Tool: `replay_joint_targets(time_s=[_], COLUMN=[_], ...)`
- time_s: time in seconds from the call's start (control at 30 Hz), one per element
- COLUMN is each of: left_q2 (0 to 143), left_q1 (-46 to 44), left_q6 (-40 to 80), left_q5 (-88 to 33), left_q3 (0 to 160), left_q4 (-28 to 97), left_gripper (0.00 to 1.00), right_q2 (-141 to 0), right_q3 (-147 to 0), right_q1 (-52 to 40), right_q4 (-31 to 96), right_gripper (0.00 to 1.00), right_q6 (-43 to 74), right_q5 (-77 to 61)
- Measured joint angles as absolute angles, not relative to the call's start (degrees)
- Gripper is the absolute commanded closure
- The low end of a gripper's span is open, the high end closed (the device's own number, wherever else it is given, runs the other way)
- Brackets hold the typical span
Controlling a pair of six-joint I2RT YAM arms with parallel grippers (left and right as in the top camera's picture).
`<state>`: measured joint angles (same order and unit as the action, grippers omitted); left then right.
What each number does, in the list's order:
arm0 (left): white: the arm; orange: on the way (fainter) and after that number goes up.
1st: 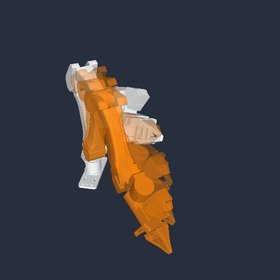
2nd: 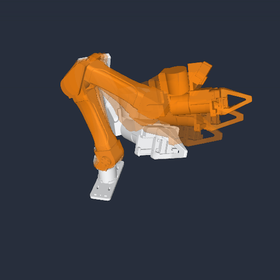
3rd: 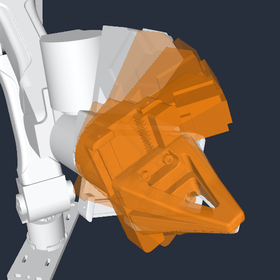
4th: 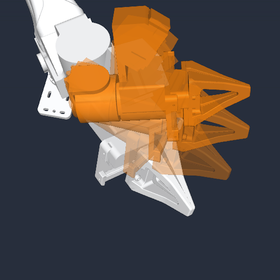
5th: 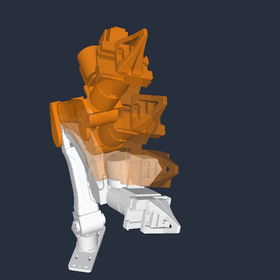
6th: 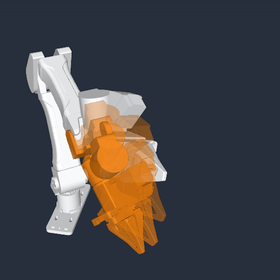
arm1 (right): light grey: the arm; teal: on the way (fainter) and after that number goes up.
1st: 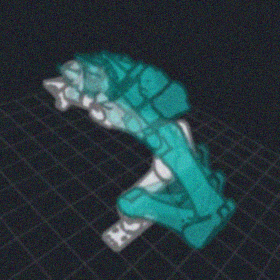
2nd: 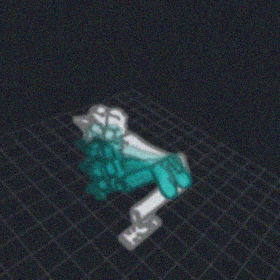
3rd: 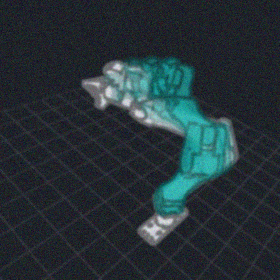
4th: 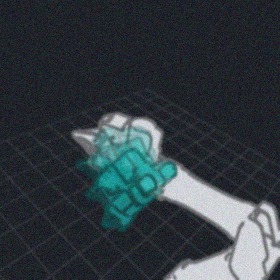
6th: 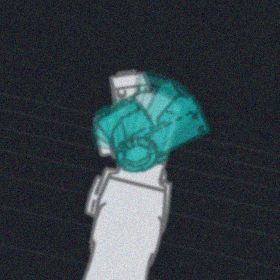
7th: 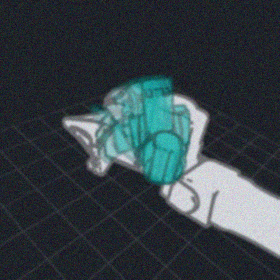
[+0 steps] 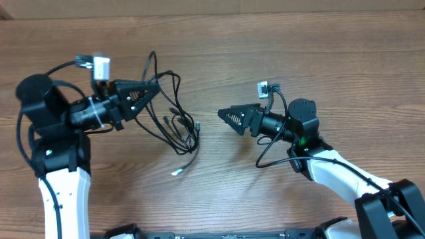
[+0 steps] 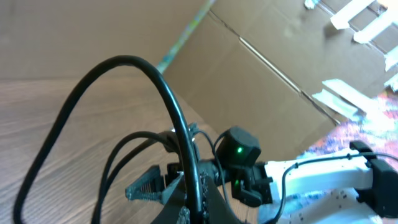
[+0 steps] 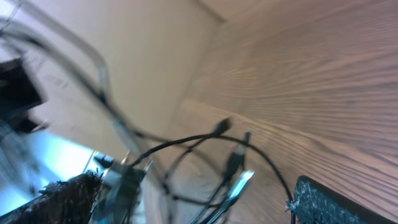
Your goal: Untangle cables
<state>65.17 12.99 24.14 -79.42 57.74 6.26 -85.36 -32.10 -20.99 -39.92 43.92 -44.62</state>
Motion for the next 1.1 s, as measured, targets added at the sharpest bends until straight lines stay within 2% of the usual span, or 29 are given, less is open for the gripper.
replay_joint_targets(time_s=[0.43, 0.87, 1.1], left_q2=[73.1, 76.5, 76.8], left_q1=[-2.1, -15.6, -19.3], left_q6=[20.8, 21.1, 25.6], left_q5=[-67.3, -58.8, -56.9], left_q3=[57.7, 57.7, 57.7], left_q4=[6.0, -6.0, -8.5], left_gripper=[0.96, 0.96, 0.96], right_q2=[-85.4, -85.4, -85.4], right_q3=[-32.1, -32.1, -32.1], right_q1=[-21.0, -21.0, -21.0], right_q4=[-43.9, -43.9, -41.1], right_gripper=[0.00, 0.00, 0.00], right_q6=[43.9, 43.9, 43.9], right_q5=[-51.7, -52.3, -51.3])
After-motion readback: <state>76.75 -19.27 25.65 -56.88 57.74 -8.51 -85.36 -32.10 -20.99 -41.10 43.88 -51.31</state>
